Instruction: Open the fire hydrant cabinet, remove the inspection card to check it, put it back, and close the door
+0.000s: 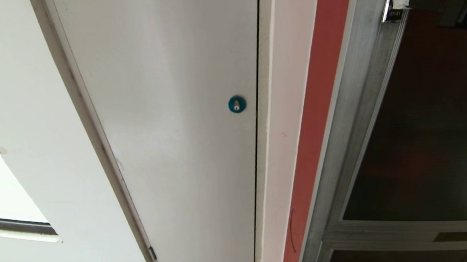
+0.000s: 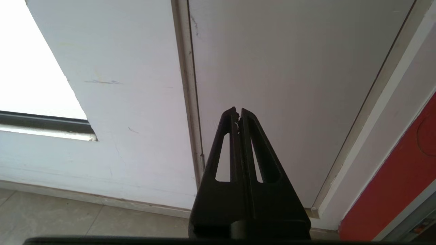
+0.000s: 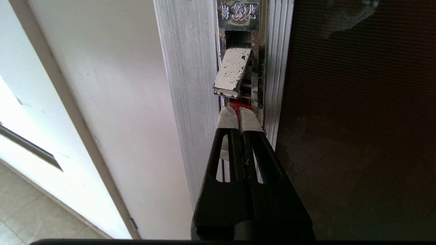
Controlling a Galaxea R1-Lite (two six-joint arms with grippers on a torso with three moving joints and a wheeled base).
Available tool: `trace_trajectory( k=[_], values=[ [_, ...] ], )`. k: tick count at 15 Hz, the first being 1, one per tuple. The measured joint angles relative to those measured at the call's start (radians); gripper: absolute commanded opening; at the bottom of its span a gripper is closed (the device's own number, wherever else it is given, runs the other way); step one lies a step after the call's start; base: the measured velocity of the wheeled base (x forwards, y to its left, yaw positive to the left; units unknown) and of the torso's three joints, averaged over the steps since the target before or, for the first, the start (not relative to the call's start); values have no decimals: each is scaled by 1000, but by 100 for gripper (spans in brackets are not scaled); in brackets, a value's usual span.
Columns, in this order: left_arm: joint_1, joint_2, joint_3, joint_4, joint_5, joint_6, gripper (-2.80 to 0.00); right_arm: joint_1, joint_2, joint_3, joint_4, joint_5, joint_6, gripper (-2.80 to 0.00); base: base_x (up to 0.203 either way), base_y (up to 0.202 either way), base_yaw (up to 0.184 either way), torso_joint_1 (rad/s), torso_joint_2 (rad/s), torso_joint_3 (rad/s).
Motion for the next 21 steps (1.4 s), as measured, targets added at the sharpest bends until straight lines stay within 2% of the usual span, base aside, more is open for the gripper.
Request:
trace_trajectory(
  k=[11,15,18,21],
  values=[
    [0,0,0,0,0,0,-280,1,-77,102,6,3,3,-280,0,0,0,0,0,0],
    [-1,0,0,0,0,0,-280,27,-133,120,8,10,13,-280,0,0,0,0,0,0],
    [0,0,0,0,0,0,-280,56,-159,59,48,13,20,-280,0,0,0,0,0,0],
    [0,0,0,0,0,0,-280,79,-145,-105,188,13,26,-280,0,0,0,0,0,0]
  ],
)
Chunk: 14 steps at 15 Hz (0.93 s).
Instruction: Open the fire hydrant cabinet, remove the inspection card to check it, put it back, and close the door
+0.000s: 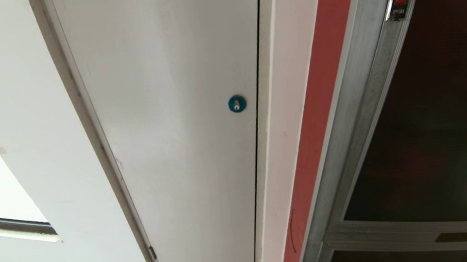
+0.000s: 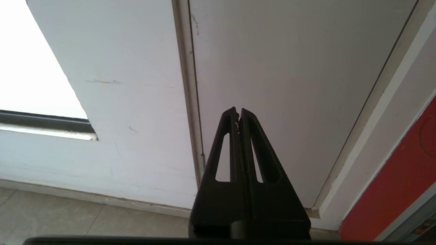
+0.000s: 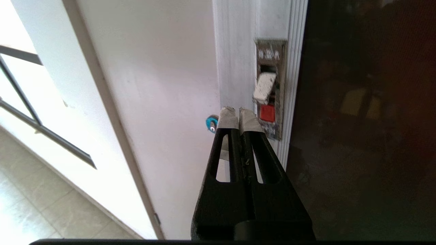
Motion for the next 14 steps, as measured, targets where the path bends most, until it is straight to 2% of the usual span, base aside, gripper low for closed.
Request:
trace_trajectory(
  k=[5,7,10,14],
  values=[
    [0,0,0,0,0,0,-280,21,109,-359,328,-44,1,-280,0,0,0,0,0,0],
    [0,0,0,0,0,0,-280,31,162,-439,435,-72,-1,-280,0,0,0,0,0,0],
    [-1,0,0,0,0,0,-280,40,213,-463,438,-87,-11,-280,0,0,0,0,0,0],
    [0,0,0,0,0,0,-280,41,242,-466,357,-87,-37,-280,0,0,0,0,0,0]
  ],
)
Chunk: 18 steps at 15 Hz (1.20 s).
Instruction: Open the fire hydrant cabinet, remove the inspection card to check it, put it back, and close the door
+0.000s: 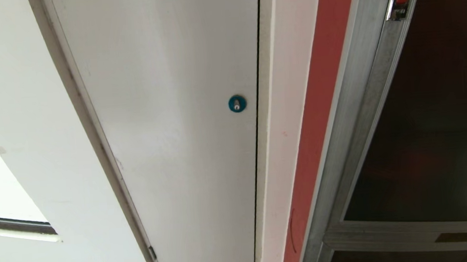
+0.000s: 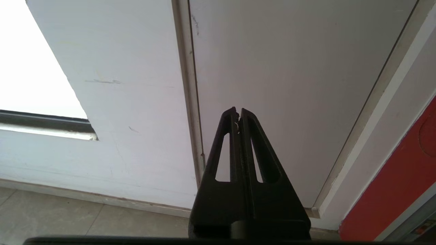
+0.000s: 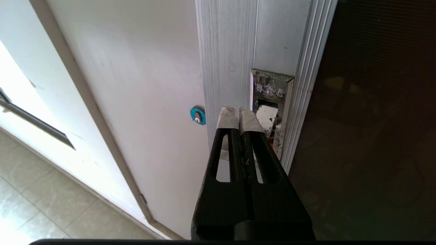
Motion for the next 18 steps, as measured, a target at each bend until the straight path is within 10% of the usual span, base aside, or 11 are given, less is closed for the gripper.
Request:
trace_trajectory(
  k=[18],
  values=[
    [0,0,0,0,0,0,-280,-3,7,33,1,-24,9,-280,0,0,0,0,0,0]
  ],
)
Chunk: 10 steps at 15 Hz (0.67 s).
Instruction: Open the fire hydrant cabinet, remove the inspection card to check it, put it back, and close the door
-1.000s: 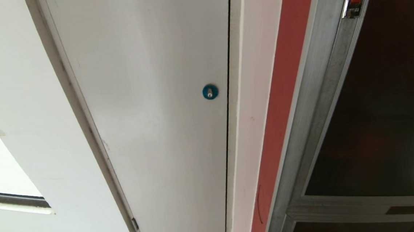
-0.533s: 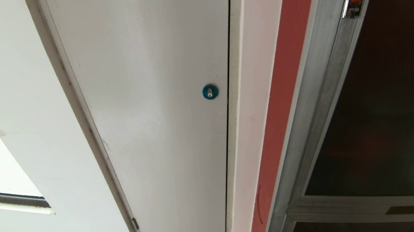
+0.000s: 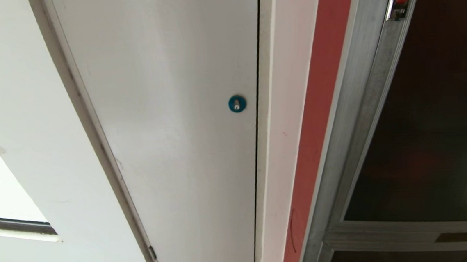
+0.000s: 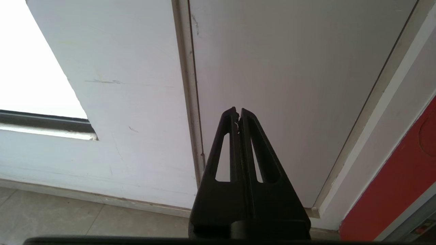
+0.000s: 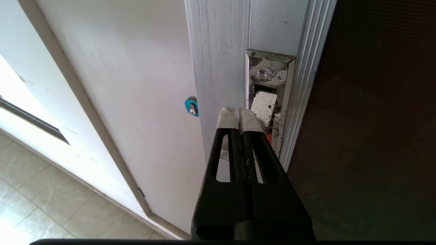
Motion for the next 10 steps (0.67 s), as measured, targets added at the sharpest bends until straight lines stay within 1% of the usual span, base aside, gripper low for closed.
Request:
trace_trajectory(
  k=[10],
  values=[
    [-1,0,0,0,0,0,-280,-10,-20,18,-1,-5,1,-280,0,0,0,0,0,0]
  ],
)
